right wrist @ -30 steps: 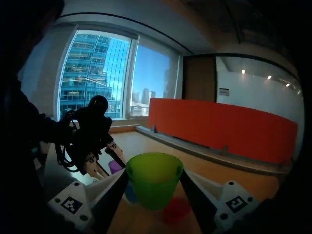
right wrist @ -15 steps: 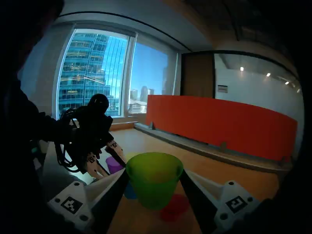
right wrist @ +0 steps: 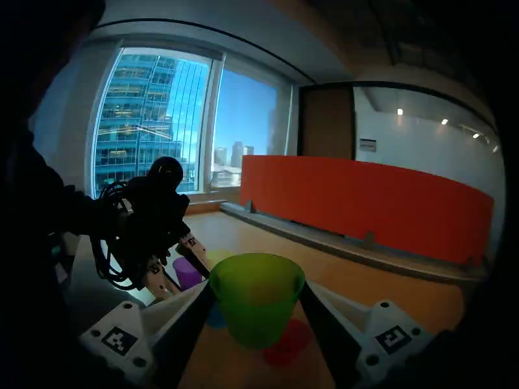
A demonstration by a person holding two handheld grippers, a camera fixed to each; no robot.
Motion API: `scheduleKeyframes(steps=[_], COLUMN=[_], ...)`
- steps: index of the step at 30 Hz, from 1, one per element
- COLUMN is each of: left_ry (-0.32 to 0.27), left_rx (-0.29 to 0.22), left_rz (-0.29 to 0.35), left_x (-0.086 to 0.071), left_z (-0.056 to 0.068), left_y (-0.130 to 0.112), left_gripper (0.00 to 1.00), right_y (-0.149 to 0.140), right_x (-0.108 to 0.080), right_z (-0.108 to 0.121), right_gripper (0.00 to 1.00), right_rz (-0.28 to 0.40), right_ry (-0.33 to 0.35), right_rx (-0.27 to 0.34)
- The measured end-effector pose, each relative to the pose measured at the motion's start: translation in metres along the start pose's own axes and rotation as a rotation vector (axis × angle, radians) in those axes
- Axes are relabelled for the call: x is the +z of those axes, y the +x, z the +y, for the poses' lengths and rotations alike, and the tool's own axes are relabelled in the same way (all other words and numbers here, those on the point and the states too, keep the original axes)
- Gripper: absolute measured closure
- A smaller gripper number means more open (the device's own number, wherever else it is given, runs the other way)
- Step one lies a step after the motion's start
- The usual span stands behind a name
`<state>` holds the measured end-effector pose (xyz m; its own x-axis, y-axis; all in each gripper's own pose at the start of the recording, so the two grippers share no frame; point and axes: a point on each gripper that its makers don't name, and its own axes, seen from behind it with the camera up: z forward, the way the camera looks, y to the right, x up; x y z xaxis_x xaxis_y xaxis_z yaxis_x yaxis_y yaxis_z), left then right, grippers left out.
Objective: Pour water
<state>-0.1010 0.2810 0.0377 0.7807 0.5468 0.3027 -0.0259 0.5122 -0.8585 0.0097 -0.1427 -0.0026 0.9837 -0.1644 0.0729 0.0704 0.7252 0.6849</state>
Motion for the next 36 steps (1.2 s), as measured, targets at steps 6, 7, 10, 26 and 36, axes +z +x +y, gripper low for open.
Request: scheduleKeyframes(steps=[6,7,10,26,36], left_ry=[-0.006,-0.007,-0.006,-0.009,-0.034], left_rx=[-0.007,-0.007,-0.005,-0.036,-0.059], left_rz=[-0.003,-0.003,-0.004,0.016,0.036], left_x=[0.005,0.006,0.008,0.015,0.012], left_z=[0.002,0.002,0.002,0.005,0.013], left_y=[0.001,0.001,0.001,0.005,0.009], left_gripper=[0.03,0.03,0.03,0.12,0.12], right_y=[-0.002,-0.003,-0.004,-0.007,-0.006], right_x=[-0.001,-0.001,-0.001,-0.003,-0.005], right_z=[0.001,0.002,0.003,0.001,0.001], right_gripper=[0.08,0.08,0.08,0.08,0.08], right_rz=[-0.004,-0.005,-0.006,-0.009,-0.01], right_ry=[-0.003,-0.004,-0.005,-0.005,-0.008], right_rx=[0.006,0.006,0.007,0.009,0.009])
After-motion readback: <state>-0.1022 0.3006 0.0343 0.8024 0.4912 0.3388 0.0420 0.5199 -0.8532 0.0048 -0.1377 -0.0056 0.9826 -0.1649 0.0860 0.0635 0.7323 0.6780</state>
